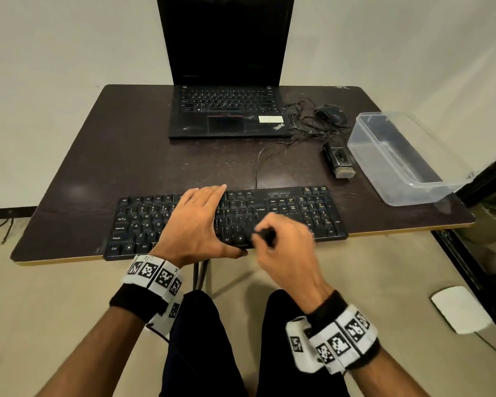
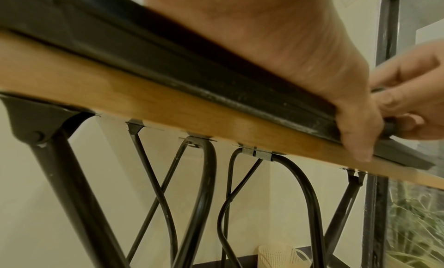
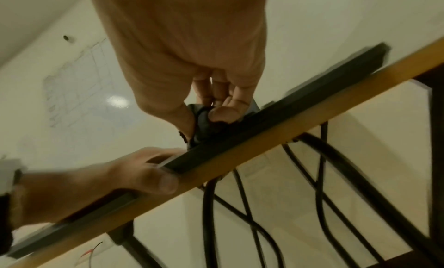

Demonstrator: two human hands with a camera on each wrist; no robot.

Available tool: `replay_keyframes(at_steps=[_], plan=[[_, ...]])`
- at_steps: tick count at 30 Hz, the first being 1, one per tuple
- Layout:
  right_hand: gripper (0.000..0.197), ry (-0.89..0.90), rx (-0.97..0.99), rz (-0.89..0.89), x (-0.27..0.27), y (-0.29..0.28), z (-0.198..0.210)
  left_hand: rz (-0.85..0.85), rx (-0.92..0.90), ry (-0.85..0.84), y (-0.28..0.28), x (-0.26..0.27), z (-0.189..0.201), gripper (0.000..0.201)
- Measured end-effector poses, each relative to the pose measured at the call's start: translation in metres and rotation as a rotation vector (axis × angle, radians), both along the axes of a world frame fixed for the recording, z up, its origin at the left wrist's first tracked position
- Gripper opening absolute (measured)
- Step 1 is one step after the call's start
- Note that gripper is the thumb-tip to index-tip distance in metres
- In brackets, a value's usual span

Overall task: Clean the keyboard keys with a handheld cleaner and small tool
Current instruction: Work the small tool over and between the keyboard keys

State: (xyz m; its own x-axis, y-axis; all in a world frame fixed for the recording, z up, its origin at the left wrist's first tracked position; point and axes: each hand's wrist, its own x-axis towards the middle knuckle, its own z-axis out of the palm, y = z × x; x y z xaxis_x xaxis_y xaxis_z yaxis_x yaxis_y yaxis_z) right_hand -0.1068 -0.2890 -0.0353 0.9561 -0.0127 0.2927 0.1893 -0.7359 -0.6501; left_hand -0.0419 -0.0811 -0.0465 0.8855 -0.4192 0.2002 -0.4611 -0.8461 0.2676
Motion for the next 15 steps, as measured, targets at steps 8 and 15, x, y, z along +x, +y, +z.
replay_keyframes(at_steps=[8,15], plan=[[0.014,0.018,-0.055,-0.332,0.002,-0.077,0.011,0.016,0.019,0.012,0.001,0.000,0.000,0.139],[0.016,0.221,-0.080,-0.059,0.015,-0.044,0.033,0.016,0.022,0.024,0.000,0.000,0.003,0.139]])
